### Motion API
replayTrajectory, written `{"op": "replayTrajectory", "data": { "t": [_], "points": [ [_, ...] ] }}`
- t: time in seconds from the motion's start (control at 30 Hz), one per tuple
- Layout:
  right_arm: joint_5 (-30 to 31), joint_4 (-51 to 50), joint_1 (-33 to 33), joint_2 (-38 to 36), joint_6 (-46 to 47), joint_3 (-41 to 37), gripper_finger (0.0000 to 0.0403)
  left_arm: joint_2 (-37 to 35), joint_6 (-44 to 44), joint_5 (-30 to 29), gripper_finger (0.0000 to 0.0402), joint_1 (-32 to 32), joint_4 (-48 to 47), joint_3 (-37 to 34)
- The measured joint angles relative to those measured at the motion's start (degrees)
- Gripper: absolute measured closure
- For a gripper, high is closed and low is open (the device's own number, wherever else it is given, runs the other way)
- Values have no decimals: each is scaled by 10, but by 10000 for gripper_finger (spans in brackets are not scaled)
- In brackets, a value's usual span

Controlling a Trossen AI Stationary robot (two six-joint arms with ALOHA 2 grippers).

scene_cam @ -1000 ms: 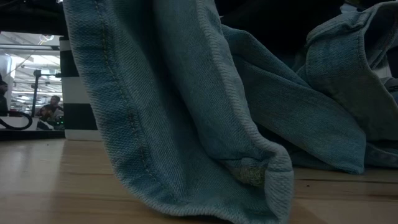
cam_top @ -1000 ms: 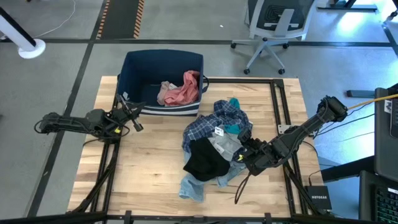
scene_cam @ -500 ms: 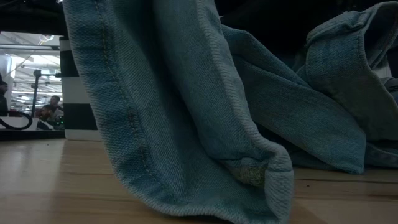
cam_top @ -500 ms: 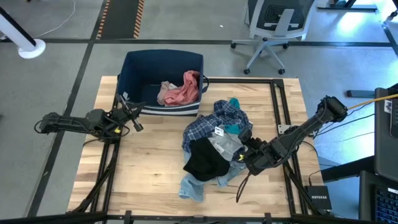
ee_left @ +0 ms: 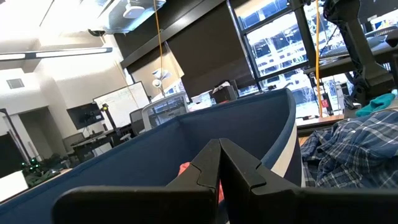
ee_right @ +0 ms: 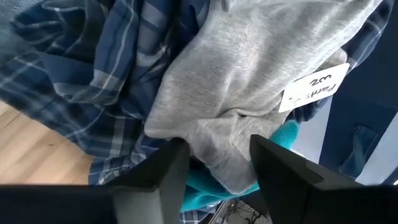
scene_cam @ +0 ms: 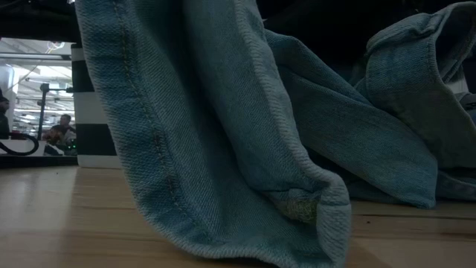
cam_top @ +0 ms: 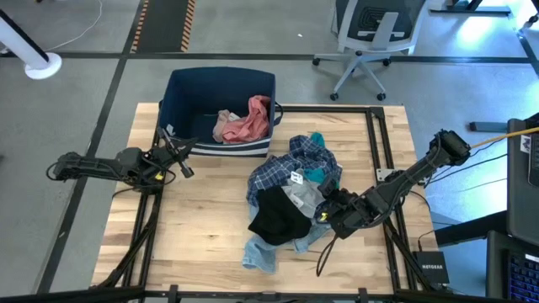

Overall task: Sort clothes
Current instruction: Put the gray underwear into the blue laundry bin

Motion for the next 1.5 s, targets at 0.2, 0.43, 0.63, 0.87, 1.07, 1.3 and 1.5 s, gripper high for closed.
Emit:
{"op": "replayTrajectory", "data": {
  "t": [0.2,0.43,0.63,0.87,1.07,1.3,1.5],
  "points": [
    [0,-3,0,0,1,0,289,0,0,0,400,0,0,0],
    [23,-14,0,0,1,11,377,0,0,0,400,0,0,0],
    [56,-46,0,-1,1,87,372,0,0,0,400,0,0,0],
    [105,-97,0,-1,-24,201,373,0,0,0,400,0,0,0],
    [176,-109,-4,-1,-81,293,383,0,0,0,400,0,0,0],
    [180,-101,-84,-1,-142,354,368,0,0,0,400,0,0,0],
    [137,-5,-181,-1,-255,372,380,0,0,0,400,0,0,0]
  ]
}}
